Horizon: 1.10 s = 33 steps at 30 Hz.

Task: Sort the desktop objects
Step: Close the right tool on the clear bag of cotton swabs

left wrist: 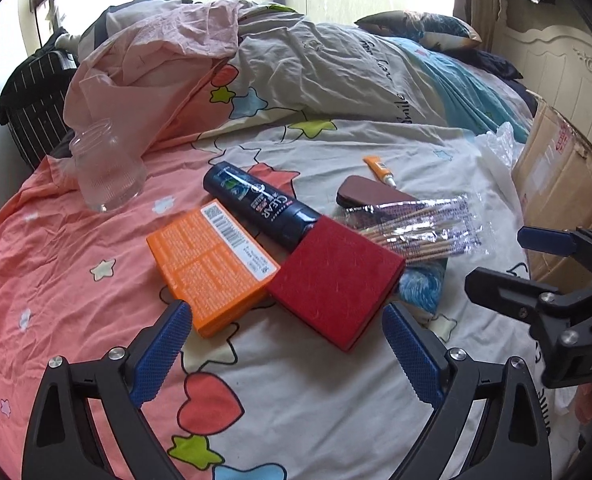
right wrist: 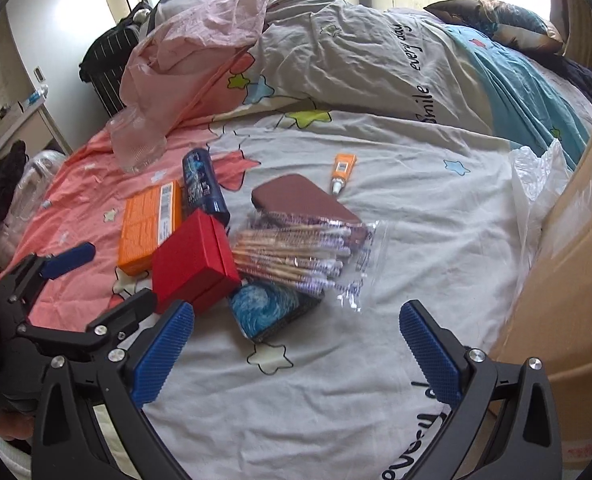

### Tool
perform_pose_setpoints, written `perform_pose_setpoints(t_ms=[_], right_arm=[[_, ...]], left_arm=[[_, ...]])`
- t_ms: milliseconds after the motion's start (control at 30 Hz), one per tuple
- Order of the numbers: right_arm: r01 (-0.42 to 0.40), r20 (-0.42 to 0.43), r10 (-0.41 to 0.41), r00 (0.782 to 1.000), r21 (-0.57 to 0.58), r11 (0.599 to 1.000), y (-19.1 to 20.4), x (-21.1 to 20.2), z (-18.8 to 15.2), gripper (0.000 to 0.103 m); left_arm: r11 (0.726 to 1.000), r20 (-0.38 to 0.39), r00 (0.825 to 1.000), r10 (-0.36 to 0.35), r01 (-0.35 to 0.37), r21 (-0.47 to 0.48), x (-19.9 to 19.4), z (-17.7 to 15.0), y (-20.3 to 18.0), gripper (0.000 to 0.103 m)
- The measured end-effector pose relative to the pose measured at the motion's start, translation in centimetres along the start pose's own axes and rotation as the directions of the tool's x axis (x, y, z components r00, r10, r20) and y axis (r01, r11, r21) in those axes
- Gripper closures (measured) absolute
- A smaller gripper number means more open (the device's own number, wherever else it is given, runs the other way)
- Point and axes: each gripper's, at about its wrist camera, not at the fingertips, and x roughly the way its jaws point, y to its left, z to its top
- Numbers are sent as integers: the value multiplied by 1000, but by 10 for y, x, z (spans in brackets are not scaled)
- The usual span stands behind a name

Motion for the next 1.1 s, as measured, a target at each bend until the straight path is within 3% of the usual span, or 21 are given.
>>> perform_pose_setpoints(t_ms=[167,733,933,1033,1100], right_arm=[[-90,-9,91,996,80,993,-14,3,11,0],[-110,-50,116,992,125,986,-30,32,23,8],[-171,-69,185,980,171,970,-37,45,24,10],[-210,-77,227,971,186,960,-36,51,25,19],[-223,-79,240,968,182,958,-33,53,27,37]], left_arm=[[999,-18,999,33,-33,-16,11,3,1,5],[999,3,999,38,-38,-7,23,10,-7,5],[1000,26,1000,17,-17,11,25,13,-15,5],[1000,29,999,20,-20,13,28,15,-17,4],[999,19,1000,16,-17,35,29,14,-22,4]])
